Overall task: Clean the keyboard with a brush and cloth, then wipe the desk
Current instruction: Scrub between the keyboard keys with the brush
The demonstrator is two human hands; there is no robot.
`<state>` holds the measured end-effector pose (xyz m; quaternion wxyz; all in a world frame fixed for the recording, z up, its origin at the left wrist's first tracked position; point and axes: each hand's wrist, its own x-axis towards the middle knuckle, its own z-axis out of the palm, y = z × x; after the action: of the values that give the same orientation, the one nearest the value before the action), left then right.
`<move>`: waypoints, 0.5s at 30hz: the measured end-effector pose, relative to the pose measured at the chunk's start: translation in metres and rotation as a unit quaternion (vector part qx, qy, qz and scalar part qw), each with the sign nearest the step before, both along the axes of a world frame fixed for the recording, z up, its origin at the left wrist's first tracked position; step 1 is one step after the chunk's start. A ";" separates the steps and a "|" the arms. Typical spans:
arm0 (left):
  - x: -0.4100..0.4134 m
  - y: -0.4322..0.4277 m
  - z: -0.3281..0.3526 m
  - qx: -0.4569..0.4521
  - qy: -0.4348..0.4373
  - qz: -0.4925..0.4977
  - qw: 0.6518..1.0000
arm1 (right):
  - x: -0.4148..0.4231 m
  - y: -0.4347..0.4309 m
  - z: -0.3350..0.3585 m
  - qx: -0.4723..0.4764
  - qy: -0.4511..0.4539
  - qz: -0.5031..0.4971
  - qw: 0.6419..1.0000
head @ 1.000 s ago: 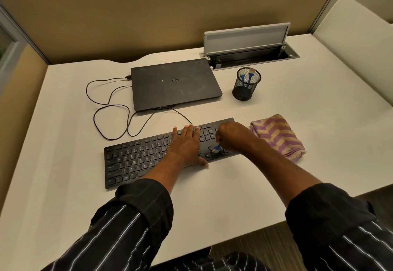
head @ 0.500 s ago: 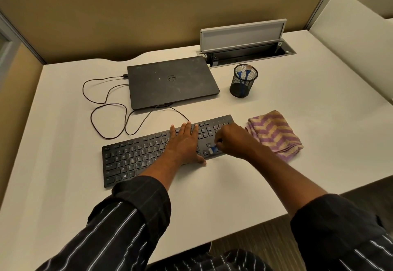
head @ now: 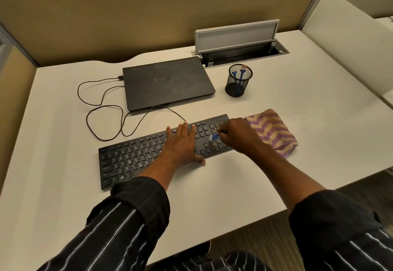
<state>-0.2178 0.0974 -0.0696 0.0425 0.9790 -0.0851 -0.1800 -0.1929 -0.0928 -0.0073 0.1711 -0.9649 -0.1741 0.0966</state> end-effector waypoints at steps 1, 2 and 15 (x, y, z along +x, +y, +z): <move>0.000 -0.001 -0.001 0.000 -0.003 0.002 1.000 | 0.001 0.002 0.001 -0.007 0.000 -0.006 1.000; 0.000 -0.001 -0.001 0.000 -0.003 0.003 1.000 | 0.001 0.005 0.001 -0.016 0.005 -0.011 1.000; -0.002 -0.002 0.000 -0.013 0.007 0.010 1.000 | 0.003 0.007 0.002 -0.061 0.032 -0.012 0.998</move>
<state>-0.2197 0.0953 -0.0691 0.0578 0.9779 -0.0773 -0.1855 -0.1895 -0.0862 -0.0049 0.1184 -0.9721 -0.1506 0.1355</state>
